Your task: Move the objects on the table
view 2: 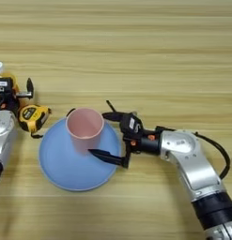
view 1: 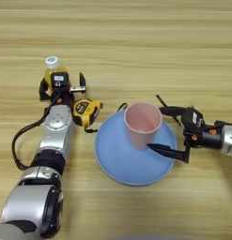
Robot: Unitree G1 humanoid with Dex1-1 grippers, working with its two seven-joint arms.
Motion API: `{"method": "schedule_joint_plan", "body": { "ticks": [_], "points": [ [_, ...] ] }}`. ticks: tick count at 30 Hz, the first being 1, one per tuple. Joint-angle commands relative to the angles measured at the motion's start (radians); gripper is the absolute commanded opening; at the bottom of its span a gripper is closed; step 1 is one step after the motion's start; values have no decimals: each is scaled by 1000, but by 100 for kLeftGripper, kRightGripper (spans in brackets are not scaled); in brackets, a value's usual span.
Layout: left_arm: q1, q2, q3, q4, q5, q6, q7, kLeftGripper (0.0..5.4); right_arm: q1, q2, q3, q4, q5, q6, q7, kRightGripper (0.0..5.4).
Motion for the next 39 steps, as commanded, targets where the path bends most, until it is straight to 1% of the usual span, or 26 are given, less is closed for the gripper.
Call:
{"method": "schedule_joint_plan", "body": {
  "ticks": [1, 15, 17, 22, 31, 35, 39],
  "points": [
    [-4, -3, -3, -13, 5, 20, 3, 539, -24, 8, -2, 21, -24, -13, -26, 540],
    [-1, -3, -3, -20, 5, 24, 3, 539, -22, 46, 68, 16, -52, -9, -16, 540],
    [0, -3, -3, -21, 5, 24, 3, 539, -33, 61, 74, 27, -58, -13, -28, 540],
    [2, -5, -3, -25, 5, 25, 4, 539, -65, 118, 65, 41, -50, 11, -78, 540],
    [6, -6, -4, -35, 5, 30, 4, 539, -114, 180, 62, 136, -101, -41, -173, 540],
    [7, -6, -4, -37, 5, 32, 4, 539, -106, 201, 71, 135, -103, -32, -191, 540],
    [7, -6, -4, -37, 6, 32, 4, 539, -81, 201, 89, 108, -99, -8, -181, 540]
  ]
}}
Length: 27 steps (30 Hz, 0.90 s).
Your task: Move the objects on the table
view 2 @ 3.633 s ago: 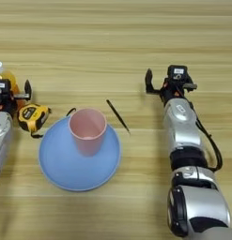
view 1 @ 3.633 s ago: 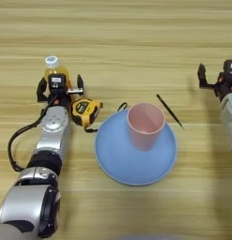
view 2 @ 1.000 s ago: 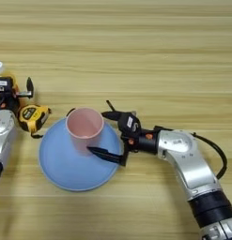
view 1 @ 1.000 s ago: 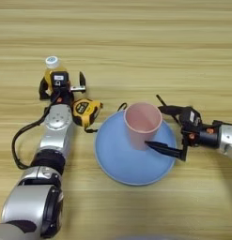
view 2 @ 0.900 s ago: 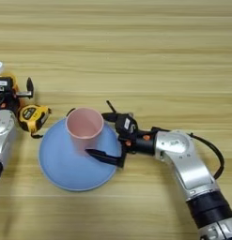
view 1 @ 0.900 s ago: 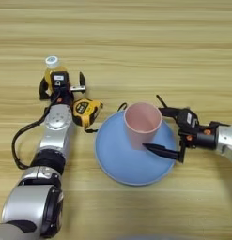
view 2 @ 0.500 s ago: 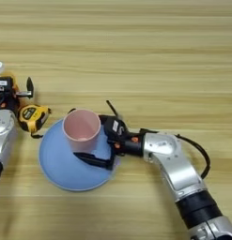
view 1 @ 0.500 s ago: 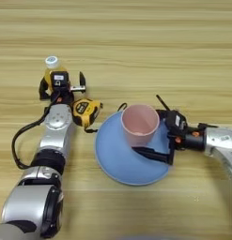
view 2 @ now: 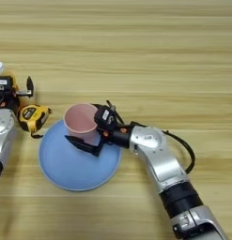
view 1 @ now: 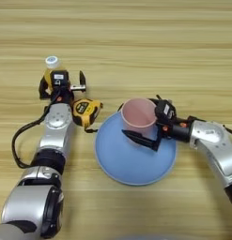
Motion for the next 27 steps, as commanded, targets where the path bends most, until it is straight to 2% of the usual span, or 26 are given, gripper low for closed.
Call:
{"method": "schedule_joint_plan", "body": {
  "ticks": [1, 6, 12, 15, 20, 27],
  "points": [
    [5, -5, -4, -9, 6, 13, 4, 539, 18, -2, 23, -36, -4, 25, 14, 540],
    [6, -5, -4, -9, 6, 13, 4, 540, 37, 1, 24, -64, 10, 51, 9, 502],
    [4, -5, -4, -8, 6, 15, 5, 540, 32, 5, -26, -103, 33, 83, -41, 448],
    [4, -5, -4, -9, 6, 15, 5, 540, 9, 17, -86, -97, 20, 88, -133, 444],
    [4, -5, -4, -11, 6, 16, 5, 540, -25, 28, -183, -74, 41, 115, -244, 443],
    [1, -6, -4, -8, 7, 17, 7, 540, -66, -10, -322, 20, -1, 62, -413, 443]
  ]
}}
